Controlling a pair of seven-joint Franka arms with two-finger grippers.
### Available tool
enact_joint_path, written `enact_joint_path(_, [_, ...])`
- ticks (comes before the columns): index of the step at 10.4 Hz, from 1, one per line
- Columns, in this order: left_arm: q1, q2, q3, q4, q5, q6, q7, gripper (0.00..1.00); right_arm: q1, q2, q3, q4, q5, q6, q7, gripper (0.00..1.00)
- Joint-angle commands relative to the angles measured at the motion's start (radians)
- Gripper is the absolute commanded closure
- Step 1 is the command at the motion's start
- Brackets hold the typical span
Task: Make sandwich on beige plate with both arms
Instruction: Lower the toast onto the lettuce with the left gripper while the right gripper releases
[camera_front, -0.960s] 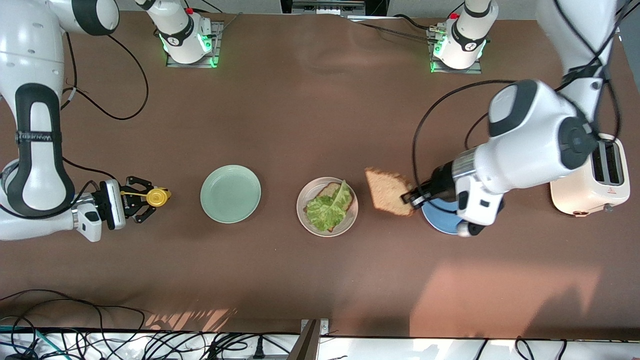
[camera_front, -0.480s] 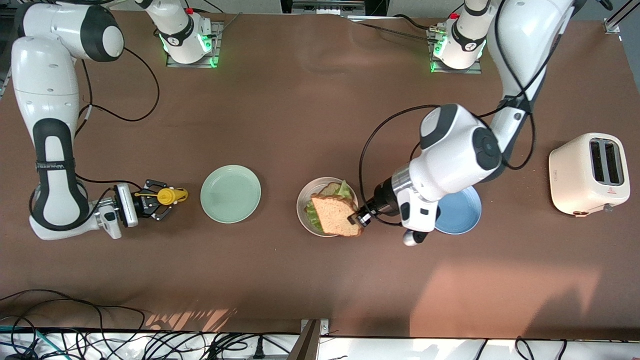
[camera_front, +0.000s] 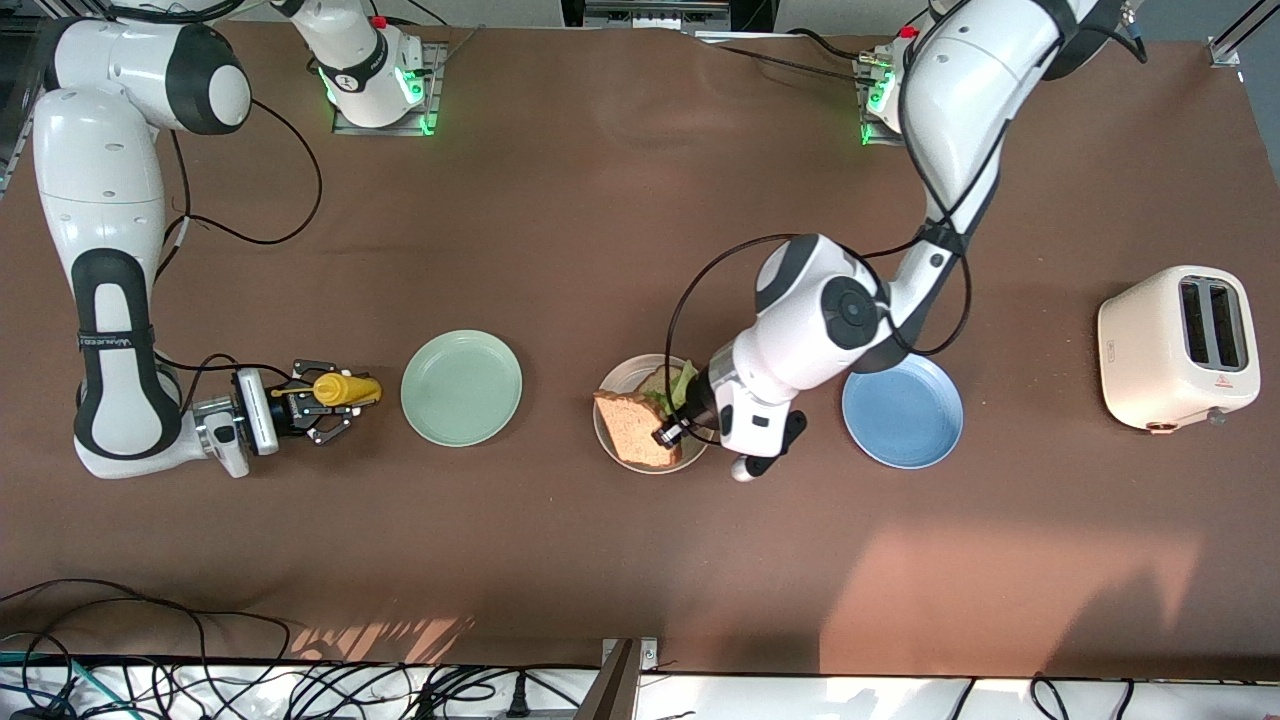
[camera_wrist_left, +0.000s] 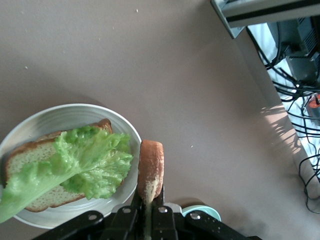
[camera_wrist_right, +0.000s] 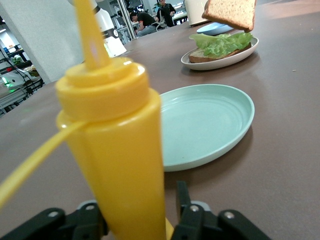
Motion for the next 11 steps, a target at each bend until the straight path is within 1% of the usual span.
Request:
enact_joint_path(1, [-0.01, 0.004, 0.021, -0.003, 0.004, 0.035, -0.015, 1.0, -0.009, -0.008, -0.005, 0.025, 0.006, -0.017, 0.019, 0.0])
enact_joint_path(3, [-0.01, 0.018, 0.029, -0.006, 0.008, 0.035, -0.014, 1.0, -0.009, -0.054, -0.025, 0.011, -0.049, -0.014, 0.017, 0.0])
enact_joint_path(6, [-0.01, 0.019, 0.029, -0.048, 0.048, 0.035, -0.015, 1.0, -0.005, -0.161, -0.078, -0.064, -0.19, 0.052, -0.042, 0.0])
enact_joint_path(7, [-0.01, 0.019, 0.029, -0.054, 0.048, 0.035, -0.012, 1.0, 0.003, -0.216, -0.078, -0.087, -0.265, 0.12, -0.099, 0.0])
enact_joint_path(9, [-0.01, 0.019, 0.029, -0.083, 0.051, 0.032, -0.008, 1.0, 0.023, -0.331, -0.089, -0.132, -0.418, 0.205, -0.098, 0.0])
enact_joint_path(10, [-0.01, 0.018, 0.029, -0.106, 0.05, 0.024, -0.008, 1.0, 0.029, -0.388, -0.089, -0.165, -0.474, 0.271, -0.083, 0.0])
enact_joint_path(11, [-0.009, 0.013, 0.029, -0.132, 0.05, 0.016, -0.009, 0.96, 0.031, -0.448, -0.091, -0.207, -0.497, 0.315, -0.033, 0.0])
